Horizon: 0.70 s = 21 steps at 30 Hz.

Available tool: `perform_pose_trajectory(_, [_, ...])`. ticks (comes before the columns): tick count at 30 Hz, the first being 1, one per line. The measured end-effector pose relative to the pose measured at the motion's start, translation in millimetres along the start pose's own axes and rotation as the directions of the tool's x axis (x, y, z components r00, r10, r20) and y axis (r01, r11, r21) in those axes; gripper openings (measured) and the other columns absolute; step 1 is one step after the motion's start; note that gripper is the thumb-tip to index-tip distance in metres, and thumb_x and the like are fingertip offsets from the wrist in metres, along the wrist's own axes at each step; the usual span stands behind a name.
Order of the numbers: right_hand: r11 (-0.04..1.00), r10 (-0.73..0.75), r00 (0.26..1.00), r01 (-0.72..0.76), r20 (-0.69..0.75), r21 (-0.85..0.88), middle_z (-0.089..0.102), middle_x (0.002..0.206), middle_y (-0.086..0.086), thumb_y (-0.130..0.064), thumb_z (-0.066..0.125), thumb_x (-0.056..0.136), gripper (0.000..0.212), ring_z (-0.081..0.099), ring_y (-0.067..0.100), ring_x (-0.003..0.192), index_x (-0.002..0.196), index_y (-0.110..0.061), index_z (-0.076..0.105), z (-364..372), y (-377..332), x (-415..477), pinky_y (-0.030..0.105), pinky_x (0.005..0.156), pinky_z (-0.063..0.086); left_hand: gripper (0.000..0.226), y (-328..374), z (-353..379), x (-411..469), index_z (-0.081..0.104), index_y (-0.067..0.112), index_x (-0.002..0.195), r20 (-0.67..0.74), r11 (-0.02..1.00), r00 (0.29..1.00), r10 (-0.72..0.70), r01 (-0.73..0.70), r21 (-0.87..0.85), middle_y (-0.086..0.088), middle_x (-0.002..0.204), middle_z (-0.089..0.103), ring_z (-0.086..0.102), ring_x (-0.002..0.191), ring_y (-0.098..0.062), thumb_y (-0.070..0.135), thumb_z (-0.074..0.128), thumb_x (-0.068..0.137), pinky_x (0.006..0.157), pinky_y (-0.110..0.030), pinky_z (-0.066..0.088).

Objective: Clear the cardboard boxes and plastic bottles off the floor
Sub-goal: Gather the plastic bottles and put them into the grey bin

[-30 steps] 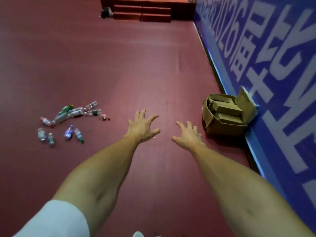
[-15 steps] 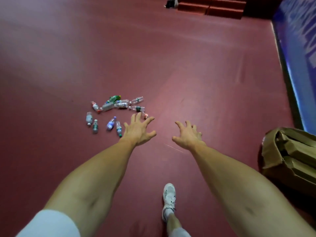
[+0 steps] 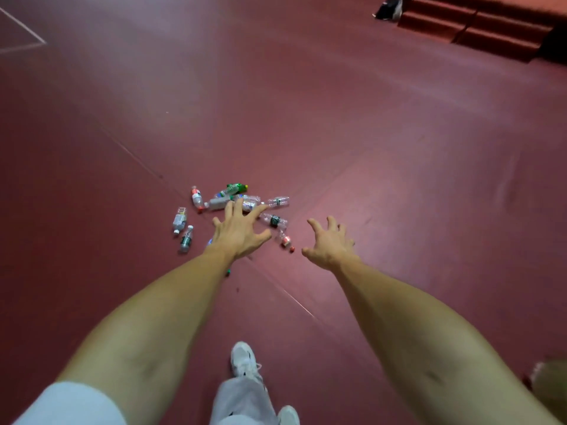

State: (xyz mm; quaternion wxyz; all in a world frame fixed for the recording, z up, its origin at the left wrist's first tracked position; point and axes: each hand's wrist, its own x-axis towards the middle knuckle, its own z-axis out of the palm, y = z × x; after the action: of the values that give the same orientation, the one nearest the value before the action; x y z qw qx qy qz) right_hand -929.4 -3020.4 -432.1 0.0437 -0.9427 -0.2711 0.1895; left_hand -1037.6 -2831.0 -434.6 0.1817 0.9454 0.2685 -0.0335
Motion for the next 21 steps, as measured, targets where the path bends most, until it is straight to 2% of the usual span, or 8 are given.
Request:
perform_pose_trajectory(6, [0.996, -0.082, 0.996, 0.083, 0.017, -0.041, 0.013, 0.161, 0.010, -0.045, 0.062, 0.088, 0.076, 0.023, 0.037, 0.141, 0.153, -0.038, 0.023, -22, -41, 140, 0.058, 0.106, 0.034, 0.065, -38, -12, 118, 0.030, 0.047, 0.150, 0.002, 0.997, 0.997, -0.078, 0.078, -0.017, -0.008, 0.165, 0.006, 0.001, 0.153, -0.026, 0.052, 0.056, 0.090, 0.117, -0.065, 0.015])
perform_pose_trajectory(10, [0.988, -0.144, 0.989, 0.144, 0.016, -0.054, 0.012, 0.161, 0.009, -0.048, 0.060, 0.090, 0.076, 0.023, 0.036, 0.141, 0.154, -0.039, 0.021, -42, -70, 226, 0.057, 0.105, 0.035, 0.067, -58, -28, 202, 0.028, 0.048, 0.151, -0.011, 0.992, 0.992, -0.127, 0.127, -0.020, -0.010, 0.165, 0.007, 0.002, 0.152, -0.030, 0.056, 0.053, 0.090, 0.117, -0.063, 0.017])
perform_pose_trajectory(15, [0.985, -0.147, 0.987, 0.152, 0.067, -0.085, 0.011, 0.162, 0.009, -0.057, 0.061, 0.088, 0.081, 0.023, 0.037, 0.141, 0.156, -0.038, 0.019, -67, -85, 308, 0.057, 0.106, 0.034, 0.067, -63, -49, 279, 0.026, 0.049, 0.151, 0.001, 0.991, 0.991, -0.134, 0.134, 0.000, -0.011, 0.166, 0.005, 0.000, 0.153, -0.031, 0.055, 0.054, 0.090, 0.117, -0.064, 0.014])
perform_pose_trajectory(21, [0.963, -0.239, 0.967, 0.247, 0.088, -0.105, 0.010, 0.163, 0.011, -0.049, 0.063, 0.087, 0.083, 0.022, 0.038, 0.142, 0.156, -0.039, 0.017, -105, -101, 421, 0.058, 0.106, 0.034, 0.068, -78, -65, 369, 0.026, 0.048, 0.151, -0.019, 0.969, 0.970, -0.244, 0.244, 0.034, -0.012, 0.165, 0.006, 0.001, 0.152, -0.031, 0.057, 0.052, 0.089, 0.116, -0.062, 0.014])
